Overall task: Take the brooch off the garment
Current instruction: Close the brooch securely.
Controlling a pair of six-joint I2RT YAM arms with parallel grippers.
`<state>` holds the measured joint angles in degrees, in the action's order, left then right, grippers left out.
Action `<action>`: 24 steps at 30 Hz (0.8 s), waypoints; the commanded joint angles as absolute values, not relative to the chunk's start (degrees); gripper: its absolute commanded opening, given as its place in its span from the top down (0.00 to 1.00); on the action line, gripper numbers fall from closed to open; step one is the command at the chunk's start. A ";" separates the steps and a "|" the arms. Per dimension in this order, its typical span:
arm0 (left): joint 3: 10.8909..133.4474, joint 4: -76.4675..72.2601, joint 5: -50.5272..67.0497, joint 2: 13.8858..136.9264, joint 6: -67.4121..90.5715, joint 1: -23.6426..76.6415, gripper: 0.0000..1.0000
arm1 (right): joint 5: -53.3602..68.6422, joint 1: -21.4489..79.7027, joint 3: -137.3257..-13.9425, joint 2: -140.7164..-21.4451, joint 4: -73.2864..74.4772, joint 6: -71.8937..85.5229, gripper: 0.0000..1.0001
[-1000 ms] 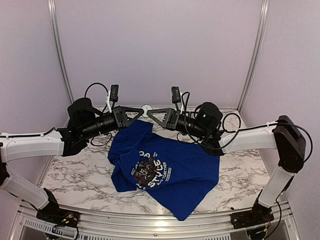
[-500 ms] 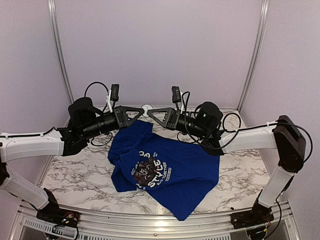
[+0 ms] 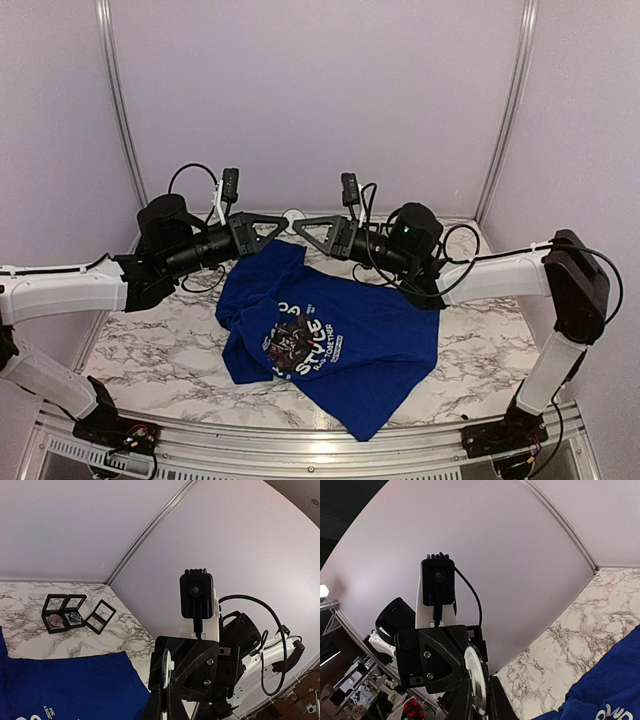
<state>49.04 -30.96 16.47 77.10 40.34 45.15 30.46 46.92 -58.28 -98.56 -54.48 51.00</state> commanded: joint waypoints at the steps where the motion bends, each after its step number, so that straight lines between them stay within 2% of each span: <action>1: 50.98 -27.51 19.63 76.56 38.27 47.46 1.00 | 30.82 47.81 -61.03 -99.76 -52.27 50.49 0.92; 24: 49.89 -29.22 15.99 76.50 39.34 49.72 1.00 | 26.31 47.94 -60.11 -99.30 -53.49 51.70 0.94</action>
